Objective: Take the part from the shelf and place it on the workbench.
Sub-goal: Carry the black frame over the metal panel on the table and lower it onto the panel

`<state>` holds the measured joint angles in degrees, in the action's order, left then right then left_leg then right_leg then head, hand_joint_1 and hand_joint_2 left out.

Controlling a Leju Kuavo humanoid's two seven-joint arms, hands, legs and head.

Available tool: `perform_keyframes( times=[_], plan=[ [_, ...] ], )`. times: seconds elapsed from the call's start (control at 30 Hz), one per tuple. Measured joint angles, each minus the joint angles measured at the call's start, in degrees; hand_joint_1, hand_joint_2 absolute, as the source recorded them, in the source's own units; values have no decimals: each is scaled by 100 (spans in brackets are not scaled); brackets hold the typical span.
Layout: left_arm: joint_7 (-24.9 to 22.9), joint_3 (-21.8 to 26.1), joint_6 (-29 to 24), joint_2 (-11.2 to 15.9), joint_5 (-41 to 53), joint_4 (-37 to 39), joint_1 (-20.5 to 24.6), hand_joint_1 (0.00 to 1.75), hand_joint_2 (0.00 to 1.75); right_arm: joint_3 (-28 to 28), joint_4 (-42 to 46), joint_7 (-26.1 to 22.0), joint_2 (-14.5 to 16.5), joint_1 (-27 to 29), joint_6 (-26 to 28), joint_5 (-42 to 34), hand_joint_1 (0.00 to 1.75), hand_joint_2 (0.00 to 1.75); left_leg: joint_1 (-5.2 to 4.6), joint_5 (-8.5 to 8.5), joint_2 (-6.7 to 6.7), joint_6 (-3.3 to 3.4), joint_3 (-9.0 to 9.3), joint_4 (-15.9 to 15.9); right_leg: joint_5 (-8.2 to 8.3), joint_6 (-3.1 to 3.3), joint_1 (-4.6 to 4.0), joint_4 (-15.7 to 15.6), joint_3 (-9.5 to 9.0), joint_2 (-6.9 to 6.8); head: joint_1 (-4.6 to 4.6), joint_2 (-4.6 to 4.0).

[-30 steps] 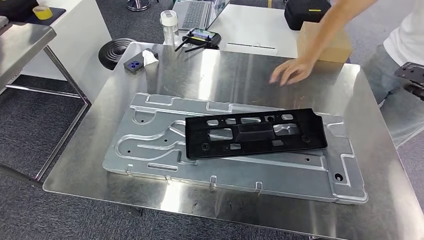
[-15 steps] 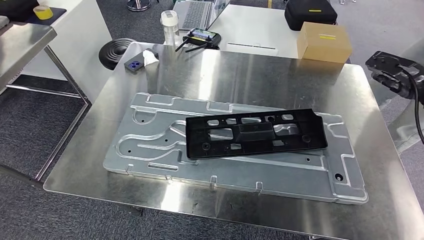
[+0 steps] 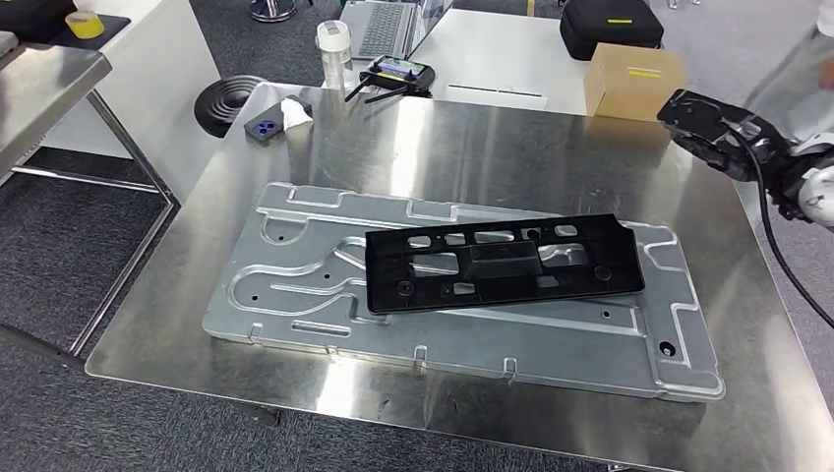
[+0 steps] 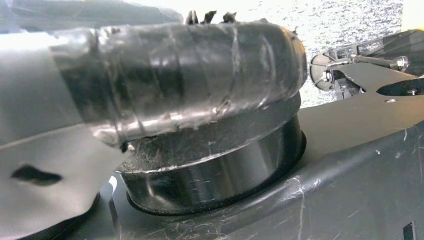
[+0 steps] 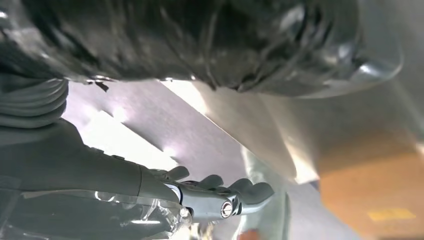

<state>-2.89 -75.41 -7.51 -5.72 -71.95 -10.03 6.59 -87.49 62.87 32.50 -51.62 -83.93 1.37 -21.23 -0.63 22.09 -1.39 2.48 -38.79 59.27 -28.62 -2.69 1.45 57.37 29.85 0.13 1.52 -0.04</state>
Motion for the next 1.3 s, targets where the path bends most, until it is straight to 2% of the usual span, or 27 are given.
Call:
perform_keyframes(
  times=[0.17, 0.23, 0.27, 0.33, 0.37, 0.4, 0.43, 0.5, 0.53, 0.6, 0.63, 0.7, 0.73, 0.8, 0.83, 0.87, 0.9, 0.93, 0.97, 1.03, 1.07, 1.1, 1.13, 1.2, 1.23, 1.27, 1.3],
  plan=[
    [22, 0, -44, -1, -124, -1, 0, 0, 0, 131, 711, 1, 237, 132, 1325, 763, 0, 0, 14, 33, 15, 60, 41, -26, -29, -48, 16, -40, -45, 9, -2, 0],
    [22, 0, -72, -5, -187, -1, -2, 0, 0, 393, 1121, 1, 316, 339, 1720, 1257, 0, 0, 63, 25, 34, 97, 133, -128, -160, -64, 14, 122, 0, 6, -13, 0],
    [10, 0, -81, -7, -216, -1, -2, 0, 0, 544, 1318, 1, 361, 463, 1825, 1475, 0, 0, 80, 24, 47, 116, 176, -166, -305, -71, 15, 380, 109, 6, -17, 0],
    [-45, 0, -97, -8, -264, -1, 0, 0, 0, 848, 1731, 0, 467, 797, 1876, 1873, 0, 0, 84, 43, 67, 139, 220, -181, -635, -91, 18, 1144, 491, 6, -30, 0],
    [-78, 0, -106, -10, -279, -1, 0, 0, 0, 986, 1909, 0, 510, 1007, 1851, 2042, 0, 0, 87, 55, 63, 135, 233, -178, -705, -106, 28, 1445, 661, 5, -34, 0],
    [-117, 0, -118, -12, -284, -1, 0, 0, 0, 1135, 2081, 0, 564, 1202, 1808, 2211, 0, 0, 90, 62, 58, 126, 241, -169, -667, -118, 43, 1565, 756, 2, -45, 0],
    [-153, 0, -132, -15, -286, -1, 0, 0, 0, 1274, 2230, 1, 623, 1350, 1756, 2364, 0, 0, 95, 71, 49, 109, 244, -152, -516, -128, 61, 1458, 743, -3, -49, 0],
    [-219, 0, -167, -19, -286, -1, 2, 0, 0, 1552, 2520, 1, 759, 1547, 1642, 2661, 0, 0, 107, 95, 29, 57, 239, -94, -97, -146, 89, 771, 469, -12, -57, 0],
    [-251, 0, -186, -19, -286, -1, 5, 0, 0, 1688, 2666, 1, 837, 1652, 1581, 2807, 0, 0, 110, 110, 18, 19, 229, -64, 55, -141, 75, 446, 309, -5, -59, 0],
    [-318, 0, -230, -19, -296, -1, 9, 0, 0, 1938, 2955, 0, 1010, 1919, 1486, 3119, 0, 0, 103, 110, 1, -61, 209, -29, 143, -84, 38, 140, 165, 19, -61, 0],
    [-349, 0, -253, -20, -307, -1, 11, 0, 0, 2042, 3080, 0, 1108, 2042, 1457, 3286, 0, 0, 97, 92, -6, -101, 195, -27, 152, -41, 13, 145, 170, 32, -61, 0],
    [-395, 0, -317, -19, -350, -1, 11, 0, 0, 2215, 3300, 0, 1367, 2233, 1441, 3649, 0, 0, 105, 125, 0, -175, 143, 13, 188, 58, 27, 137, 224, 25, -55, 0],
    [-411, 1, -355, -19, -368, -1, 10, 0, 0, 2295, 3402, 0, 1517, 2314, 1443, 3836, 0, 0, 113, 241, 16, -209, 89, 128, 217, 115, 34, 131, 252, 16, -50, 0],
    [-442, 2, -415, -21, -388, -1, 11, 0, 0, 2412, 3561, 0, 1867, 2447, 1455, 4136, 0, 0, 127, 681, 51, -259, -116, 690, 276, 217, 32, 124, 322, 0, -33, 0],
    [-462, 2, -427, -22, -385, -1, 13, 0, 0, 2442, 3600, 0, 2047, 2487, 1459, 4221, 0, 0, 128, 916, 60, -276, -244, 1073, 303, 251, 24, 131, 371, -3, -22, 0],
    [-485, 2, -436, -22, -378, -1, 15, 0, 0, 2455, 3623, 0, 2226, 2511, 1458, 4270, 0, 0, 129, 1075, 61, -287, -337, 1390, 330, 265, 15, 141, 422, -3, -15, 0],
    [-506, 2, -447, -22, -368, -1, 17, 0, 0, 2458, 3640, 0, 2381, 2527, 1457, 4297, 0, 0, 129, 1126, 61, -293, -344, 1539, 356, 269, 8, 154, 471, -4, -12, 0],
    [-521, 2, -464, -22, -357, -1, 18, 0, 0, 2462, 3662, 0, 2517, 2540, 1457, 4326, 0, 0, 129, 1083, 63, -293, -246, 1489, 378, 261, 2, 170, 517, -6, -11, 0],
    [-530, 2, -485, -22, -345, -1, 18, 0, 0, 2468, 3691, 0, 2629, 2552, 1457, 4361, 0, 0, 130, 959, 66, -288, -34, 1218, 397, 249, 1, 187, 556, -9, -11, 0],
    [-513, 2, -537, -23, -330, -1, 17, 0, 0, 2489, 3779, 0, 2787, 2567, 1454, 4457, 0, 0, 123, 769, 68, -266, 486, 457, 428, 210, -2, 217, 612, -22, -9, 0],
    [-491, 2, -559, -25, -325, -1, 16, 0, 0, 2503, 3823, 0, 2830, 2573, 1451, 4503, 0, 0, 115, 703, 62, -249, 645, 213, 444, 186, -6, 224, 624, -28, -11, 0],
    [-465, 2, -578, -27, -321, -1, 17, 0, 0, 2521, 3864, 0, 2855, 2585, 1442, 4546, 0, 0, 105, 696, 55, -233, 718, 87, 461, 159, -15, 232, 630, -33, -14, 0],
    [-440, 1, -589, -29, -315, -1, 20, 0, 0, 2541, 3905, 0, 2867, 2609, 1420, 4584, 0, 0, 95, 678, 48, -210, 716, 98, 486, 126, -28, 224, 632, -35, -19, 0],
    [-392, 0, -601, -37, -287, -1, 22, 0, 87, 2585, 3998, 0, 2864, 2709, 1349, 4658, 0, 87, 103, 638, 66, -138, 681, 64, 508, 63, -37, 232, 638, -24, -24, 0],
    [-370, 0, -602, -42, -270, -1, 21, 0, 131, 2611, 4061, 1, 2855, 2783, 1298, 4692, 0, 131, 109, 605, 84, -91, 658, 57, 440, 35, -36, 282, 662, -15, -31, 0],
    [-349, 0, -604, -47, -254, -1, 18, 0, 175, 2648, 4135, 1, 2838, 2866, 1240, 4722, 0, 175, 114, 566, 102, -46, 628, 40, 279, 16, -33, 431, 718, -8, -39, 0],
    [-328, 0, -607, -51, -238, -1, 14, 0, 175, 2697, 4217, 1, 2812, 2951, 1174, 4746, 0, 175, 114, 527, 117, -11, 586, 34, 38, 0, -32, 693, 809, -3, -55, 0]
  ],
)
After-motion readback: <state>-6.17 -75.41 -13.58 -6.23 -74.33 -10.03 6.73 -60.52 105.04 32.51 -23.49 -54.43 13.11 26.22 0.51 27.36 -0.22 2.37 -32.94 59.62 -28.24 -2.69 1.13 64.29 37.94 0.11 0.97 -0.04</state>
